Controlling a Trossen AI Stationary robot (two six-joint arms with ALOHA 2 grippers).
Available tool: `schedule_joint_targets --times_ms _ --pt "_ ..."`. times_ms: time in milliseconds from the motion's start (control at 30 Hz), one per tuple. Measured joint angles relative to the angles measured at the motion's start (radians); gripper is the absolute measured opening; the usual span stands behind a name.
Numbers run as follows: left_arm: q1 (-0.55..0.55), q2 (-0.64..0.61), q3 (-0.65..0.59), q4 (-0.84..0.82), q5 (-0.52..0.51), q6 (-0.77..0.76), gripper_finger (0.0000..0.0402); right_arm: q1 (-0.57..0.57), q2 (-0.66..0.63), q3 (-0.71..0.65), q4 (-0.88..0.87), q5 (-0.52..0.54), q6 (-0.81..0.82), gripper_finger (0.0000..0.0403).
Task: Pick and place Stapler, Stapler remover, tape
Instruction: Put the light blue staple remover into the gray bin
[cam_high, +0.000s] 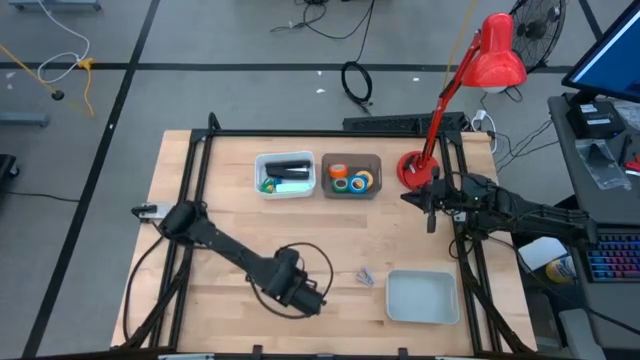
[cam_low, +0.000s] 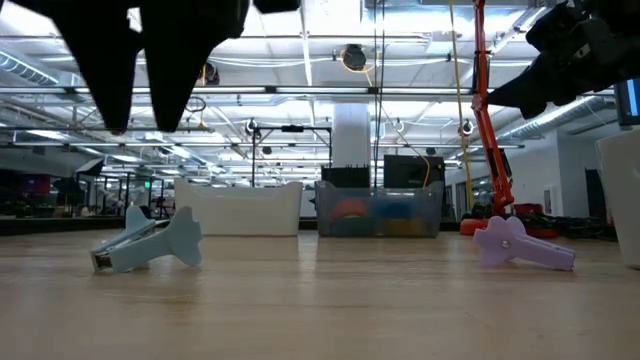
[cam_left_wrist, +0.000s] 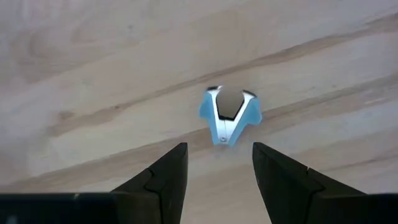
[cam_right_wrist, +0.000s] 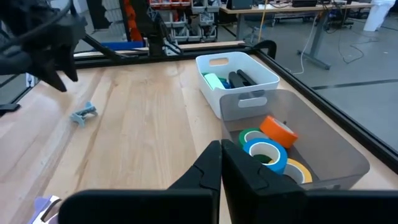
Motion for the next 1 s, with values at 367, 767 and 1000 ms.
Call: schedule_joint_targets --times_ms 367,767,1000 --pt "0.009 -0.002 -0.125 0.047 0.002 0.016 0.0184 0.0 0.0 0.0 0.0 0.003 0.002 0.0004" --pt "0.022 -0.203 -0.287 0.158 -0.086 0.06 0.0171 0.0 0.0 0.0 0.001 0.003 0.002 0.0004" --pt "0.027 -0.424 -0.593 0.52 -0.092 0.03 0.0118 0.0 0.0 0.0 0.003 0.004 0.002 0.0004"
